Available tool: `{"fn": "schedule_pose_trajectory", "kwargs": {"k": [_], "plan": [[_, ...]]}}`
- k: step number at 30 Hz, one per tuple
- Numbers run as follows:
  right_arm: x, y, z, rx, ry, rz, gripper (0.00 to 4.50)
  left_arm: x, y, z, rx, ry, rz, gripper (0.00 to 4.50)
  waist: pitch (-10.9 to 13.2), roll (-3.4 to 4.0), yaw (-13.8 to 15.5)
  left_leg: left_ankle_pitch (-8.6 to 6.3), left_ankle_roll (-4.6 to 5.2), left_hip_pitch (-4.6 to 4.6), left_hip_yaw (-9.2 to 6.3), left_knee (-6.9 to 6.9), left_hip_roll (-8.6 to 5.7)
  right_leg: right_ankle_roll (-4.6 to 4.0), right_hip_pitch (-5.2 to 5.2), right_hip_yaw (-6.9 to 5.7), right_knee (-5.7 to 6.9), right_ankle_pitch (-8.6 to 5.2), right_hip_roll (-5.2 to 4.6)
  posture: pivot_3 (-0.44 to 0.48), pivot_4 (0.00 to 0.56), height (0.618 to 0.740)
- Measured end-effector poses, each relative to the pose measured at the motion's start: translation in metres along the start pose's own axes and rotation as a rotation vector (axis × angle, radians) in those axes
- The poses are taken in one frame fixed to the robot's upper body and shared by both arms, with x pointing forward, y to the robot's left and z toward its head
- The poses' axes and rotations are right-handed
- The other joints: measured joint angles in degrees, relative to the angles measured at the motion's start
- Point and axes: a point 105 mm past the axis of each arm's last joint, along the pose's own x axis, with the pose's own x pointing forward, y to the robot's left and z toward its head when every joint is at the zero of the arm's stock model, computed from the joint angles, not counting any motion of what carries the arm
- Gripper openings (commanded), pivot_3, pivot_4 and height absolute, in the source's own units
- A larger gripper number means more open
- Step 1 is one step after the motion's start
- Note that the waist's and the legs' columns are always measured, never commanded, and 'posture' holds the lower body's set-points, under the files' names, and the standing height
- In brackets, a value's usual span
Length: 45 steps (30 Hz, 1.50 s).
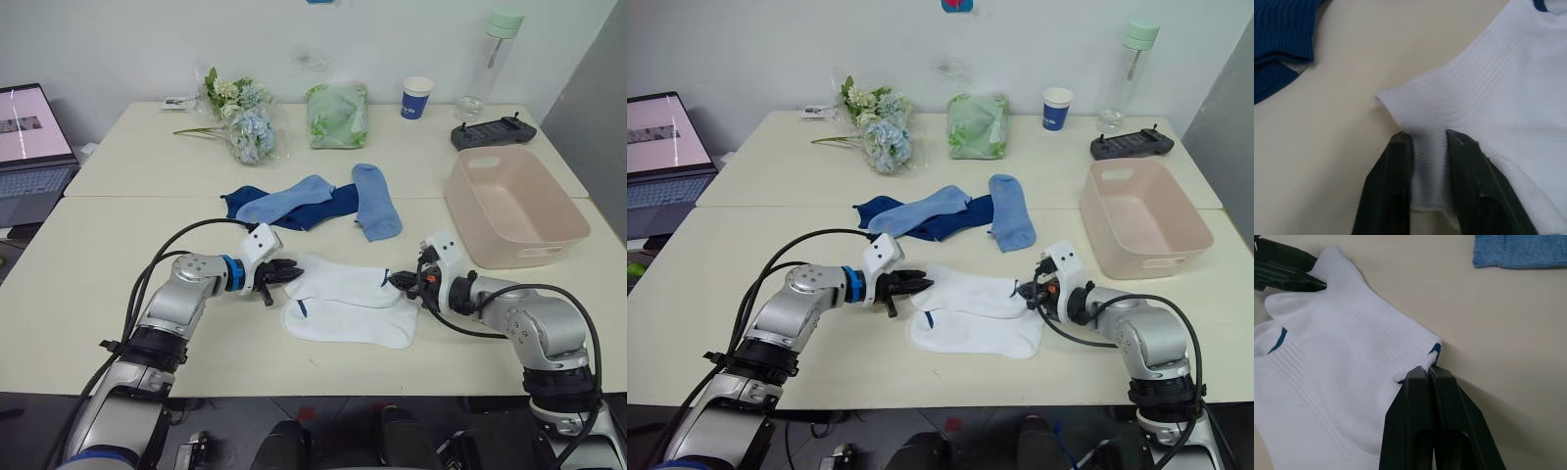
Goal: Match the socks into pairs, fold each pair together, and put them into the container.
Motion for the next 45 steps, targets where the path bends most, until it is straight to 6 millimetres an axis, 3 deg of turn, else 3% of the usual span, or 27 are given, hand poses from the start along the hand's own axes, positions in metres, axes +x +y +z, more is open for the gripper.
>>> {"fn": "schedule_pose_trajectory", "kwargs": {"k": [7, 11, 14, 18, 22, 25, 29, 35, 36, 42, 44, 45], "plan": [[0.003, -0.004, 0.009, -0.034, -0.017, -0.003, 0.00, -0.006, -0.002, -0.002, -0.044, -0.019, 0.005, 0.06, 0.0, 0.00, -0.1, 0.00, 0.00, 0.00, -0.01, 0.00, 0.01, 0.00, -0.01, 0.00, 0.02, 0.00, 0.00, 0.000, 0.150, 0.740], [0.004, -0.004, 0.021, -0.067, -0.036, 0.009, 0.00, -0.017, -0.002, 0.003, -0.107, -0.049, 0.051, 0.06, 0.0, 0.00, -0.1, 0.00, 0.00, -0.01, 0.00, 0.00, 0.04, 0.00, -0.03, 0.01, 0.02, 0.00, 0.01, 0.000, 0.150, 0.740], [0.006, -0.007, 0.034, -0.089, -0.054, 0.009, 0.00, -0.031, -0.014, 0.013, -0.172, -0.094, 0.039, 0.06, 0.0, 0.00, -0.3, 0.00, 0.00, -0.01, -0.01, -0.01, 0.04, 0.00, -0.03, 0.01, 0.02, 0.00, 0.01, 0.000, 0.150, 0.740], [0.021, -0.015, 0.062, -0.178, -0.078, -0.003, 0.00, -0.042, -0.048, 0.022, -0.332, -0.174, 0.039, 0.06, 0.0, 0.00, -0.7, 0.00, 0.00, 0.02, 0.01, -0.01, 0.10, 0.00, -0.02, 0.05, 0.02, 0.00, 0.00, 0.000, 0.150, 0.740], [0.042, -0.011, 0.086, -0.288, -0.086, 0.037, 0.00, -0.031, -0.097, 0.029, -0.513, -0.226, -0.032, 0.06, 0.0, -0.02, -0.9, 0.00, 0.00, 0.01, 0.00, 0.00, 0.11, 0.00, -0.01, 0.05, 0.02, 0.00, 0.00, 0.000, 0.150, 0.740], [0.058, -0.006, 0.094, -0.334, -0.087, 0.072, 0.00, -0.028, -0.111, 0.029, -0.592, -0.243, -0.024, 0.06, 0.0, 0.00, -0.8, 0.00, -0.01, 0.04, 0.04, 0.00, 0.08, -0.01, 0.00, 0.09, 0.03, 0.00, 0.00, 0.000, 0.150, 0.740], [0.078, -0.004, 0.089, -0.411, -0.041, 0.098, 0.00, -0.018, -0.120, 0.011, -0.697, -0.210, 0.029, 0.06, 0.0, -0.01, -0.7, 0.01, -0.02, 0.04, 0.03, -0.01, 0.07, -0.01, 0.00, 0.05, 0.00, 0.00, 0.01, 0.000, 0.150, 0.740], [0.102, 0.019, 0.075, -0.451, -0.019, 0.191, 0.00, -0.015, -0.118, 0.013, -0.737, -0.251, 0.076, 0.06, 0.0, 0.00, -0.4, 0.01, -0.03, 0.03, 0.03, 0.00, 0.07, -0.02, -0.02, 0.06, -0.01, 0.00, 0.00, 0.000, 0.150, 0.740], [0.104, 0.025, 0.076, -0.466, -0.028, 0.213, 0.47, -0.017, -0.117, 0.012, -0.737, -0.253, 0.087, 0.54, 0.0, 0.00, -0.5, 0.01, -0.03, 0.03, 0.04, -0.01, 0.07, -0.02, -0.02, 0.07, -0.01, 0.00, 0.00, 0.000, 0.150, 0.740], [0.103, 0.039, 0.081, -0.486, -0.081, 0.268, 2.50, -0.033, -0.118, 0.000, -0.697, -0.210, 0.107, 2.30, 0.0, 0.00, -0.3, 0.00, -0.03, 0.03, 0.03, -0.01, 0.06, -0.02, -0.02, 0.07, -0.02, 0.00, 0.00, 0.000, 0.150, 0.740], [0.095, 0.042, 0.089, -0.480, -0.141, 0.290, 3.09, -0.045, -0.116, -0.005, -0.644, -0.165, 0.110, 2.85, 0.0, 0.01, -0.2, 0.00, -0.03, 0.02, 0.03, -0.05, 0.07, -0.03, -0.05, 0.07, -0.03, 0.00, 0.00, 0.000, 0.150, 0.740], [0.087, 0.045, 0.093, -0.469, -0.189, 0.310, 3.10, -0.054, -0.113, -0.008, -0.610, -0.136, 0.109, 3.12, 0.0, 0.01, -0.1, 0.00, -0.04, 0.00, 0.00, -0.07, 0.09, -0.03, -0.06, 0.03, -0.04, -0.01, 0.02, 0.000, 0.150, 0.740]]}}
